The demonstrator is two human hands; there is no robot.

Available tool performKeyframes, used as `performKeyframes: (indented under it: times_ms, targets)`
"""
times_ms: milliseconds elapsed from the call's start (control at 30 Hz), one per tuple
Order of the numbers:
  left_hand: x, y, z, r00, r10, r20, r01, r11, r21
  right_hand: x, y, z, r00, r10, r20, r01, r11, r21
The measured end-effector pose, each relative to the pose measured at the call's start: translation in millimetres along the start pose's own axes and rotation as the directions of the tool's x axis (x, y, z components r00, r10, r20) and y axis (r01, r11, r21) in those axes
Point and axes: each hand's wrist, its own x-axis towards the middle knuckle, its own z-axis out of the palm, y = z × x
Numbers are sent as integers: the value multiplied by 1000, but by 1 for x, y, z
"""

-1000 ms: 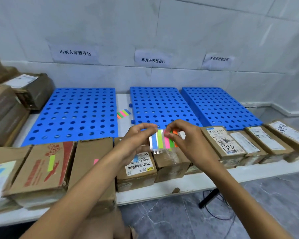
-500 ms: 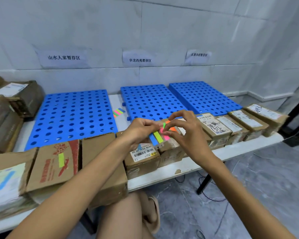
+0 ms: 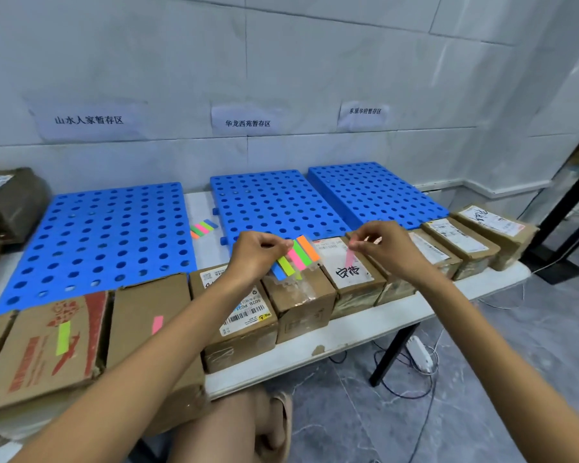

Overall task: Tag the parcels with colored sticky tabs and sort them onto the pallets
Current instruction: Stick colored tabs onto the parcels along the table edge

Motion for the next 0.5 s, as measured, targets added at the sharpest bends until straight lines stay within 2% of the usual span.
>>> performKeyframes:
  times_ms: [100,200,333,500]
  targets:
    - [12,-2,12,999,-32,19,31,999,17,24,26,18,996,67,56,-67,998,-6]
    - [25,-4,22,998,-50,23,49,998,36,37,42,38,997,82,-4,-82,996,31]
    - [33,-5,32,998,-56,16,55,997,45,42,55,53,995,-23,-92,19,999,-50]
    - [34,-5,38,999,-36,10,36,999,12,42,65,52,984,-146,-103,137,987,-86]
